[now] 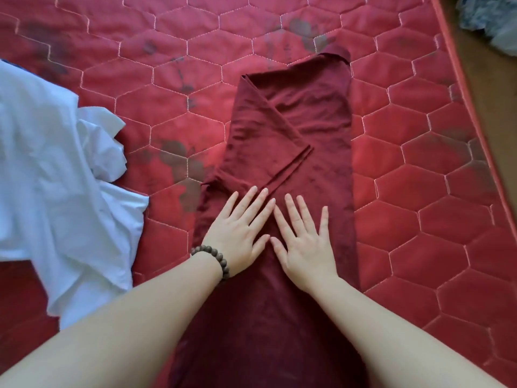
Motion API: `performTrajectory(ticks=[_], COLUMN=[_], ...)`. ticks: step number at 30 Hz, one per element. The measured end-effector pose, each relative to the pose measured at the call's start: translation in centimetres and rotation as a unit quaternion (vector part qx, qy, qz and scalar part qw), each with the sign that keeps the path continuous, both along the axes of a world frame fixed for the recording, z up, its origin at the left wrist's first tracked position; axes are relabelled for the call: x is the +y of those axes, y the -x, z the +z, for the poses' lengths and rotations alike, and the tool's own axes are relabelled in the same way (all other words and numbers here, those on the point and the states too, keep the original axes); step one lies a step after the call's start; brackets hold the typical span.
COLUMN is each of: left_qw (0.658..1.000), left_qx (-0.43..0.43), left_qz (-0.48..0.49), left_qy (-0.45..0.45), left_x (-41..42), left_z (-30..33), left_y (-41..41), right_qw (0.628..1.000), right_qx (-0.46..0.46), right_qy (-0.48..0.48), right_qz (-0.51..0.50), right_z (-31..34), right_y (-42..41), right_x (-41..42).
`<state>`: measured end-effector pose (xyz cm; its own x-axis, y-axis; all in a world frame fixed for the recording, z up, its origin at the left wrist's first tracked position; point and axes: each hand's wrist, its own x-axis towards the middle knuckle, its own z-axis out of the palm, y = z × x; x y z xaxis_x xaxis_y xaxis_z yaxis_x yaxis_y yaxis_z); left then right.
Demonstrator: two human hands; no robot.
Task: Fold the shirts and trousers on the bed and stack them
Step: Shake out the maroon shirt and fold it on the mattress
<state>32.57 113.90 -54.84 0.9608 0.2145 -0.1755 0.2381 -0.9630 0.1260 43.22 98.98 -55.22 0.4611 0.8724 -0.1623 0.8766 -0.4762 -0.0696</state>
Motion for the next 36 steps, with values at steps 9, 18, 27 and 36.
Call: performTrajectory(ticks=[9,18,27,36], left_qw=[0.999,0.999,0.986,0.949], left_qx=[0.039,0.026,0.065,0.161], left_qz=[-0.002,-0.007,-0.152,-0.123], left_qy=[0.021,0.037,-0.035,0.242], left_x=[-7.8,-7.0,-2.9,-5.8], left_z=[-0.8,1.3,1.5,6.0], left_y=[12.6,19.0,20.7,18.7], right_qw=[0.997,0.996,0.979,0.894], right_qx=[0.035,0.026,-0.021,0.363], right_qy=[0.071,0.083,0.120,0.244], right_qz=[-0.012,0.037,0.162,0.092], right_z=[0.5,3.0,4.6,9.5], right_y=[9.5,9.4,4.4,6.3], right_x=[-11.5,-18.3,-21.3,-18.2])
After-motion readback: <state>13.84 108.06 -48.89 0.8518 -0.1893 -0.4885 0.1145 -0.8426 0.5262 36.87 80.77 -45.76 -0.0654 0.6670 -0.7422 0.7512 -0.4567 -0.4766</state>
